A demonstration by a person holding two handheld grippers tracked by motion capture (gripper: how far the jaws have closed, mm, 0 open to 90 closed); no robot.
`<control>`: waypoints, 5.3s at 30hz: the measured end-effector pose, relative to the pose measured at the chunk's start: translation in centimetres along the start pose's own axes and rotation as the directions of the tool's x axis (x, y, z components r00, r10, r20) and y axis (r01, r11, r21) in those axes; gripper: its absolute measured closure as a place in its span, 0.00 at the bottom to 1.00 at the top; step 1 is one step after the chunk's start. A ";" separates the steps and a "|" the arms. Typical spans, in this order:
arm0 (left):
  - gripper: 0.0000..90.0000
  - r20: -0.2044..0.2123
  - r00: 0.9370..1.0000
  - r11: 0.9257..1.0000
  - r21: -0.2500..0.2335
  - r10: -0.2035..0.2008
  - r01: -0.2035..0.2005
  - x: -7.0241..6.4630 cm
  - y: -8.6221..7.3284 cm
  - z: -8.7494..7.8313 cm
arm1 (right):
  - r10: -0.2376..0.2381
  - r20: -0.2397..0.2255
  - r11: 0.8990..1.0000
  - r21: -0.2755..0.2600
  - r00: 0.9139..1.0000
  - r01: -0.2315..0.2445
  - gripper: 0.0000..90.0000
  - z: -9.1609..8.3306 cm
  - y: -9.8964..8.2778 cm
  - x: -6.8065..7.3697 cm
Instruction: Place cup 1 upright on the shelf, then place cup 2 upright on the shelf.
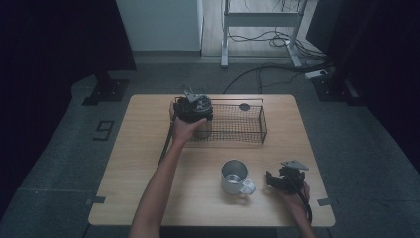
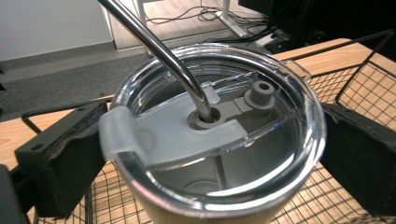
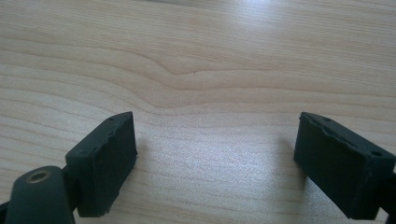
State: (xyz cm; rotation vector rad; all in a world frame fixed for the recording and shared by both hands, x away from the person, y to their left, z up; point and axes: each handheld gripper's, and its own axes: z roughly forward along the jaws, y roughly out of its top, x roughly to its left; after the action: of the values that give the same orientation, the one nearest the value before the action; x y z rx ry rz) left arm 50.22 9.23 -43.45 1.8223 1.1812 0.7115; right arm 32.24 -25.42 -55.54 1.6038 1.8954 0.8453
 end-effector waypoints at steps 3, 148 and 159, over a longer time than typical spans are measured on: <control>0.01 0.006 1.000 1.000 -0.008 0.004 -0.004 0.1 -0.1 -0.7 | 0.000 0.000 1.000 0.000 1.000 0.000 0.14 0.0 0.0 0.0; 0.15 0.174 0.982 0.989 0.141 -0.069 0.044 1.9 -17.5 -12.9 | -0.128 -0.346 0.973 -0.227 0.930 0.049 0.14 -8.1 4.6 8.2; 0.15 0.162 0.985 0.989 0.146 -0.059 0.035 2.3 -17.7 -13.2 | -0.170 -0.348 0.976 -0.192 0.922 0.107 0.07 -7.6 5.3 11.0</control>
State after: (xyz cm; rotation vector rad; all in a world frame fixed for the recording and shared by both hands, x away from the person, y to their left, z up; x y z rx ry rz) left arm 32.65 19.50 -52.25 1.9237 1.1858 0.4485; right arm 28.40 -15.01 -46.36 1.2579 2.0891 1.2744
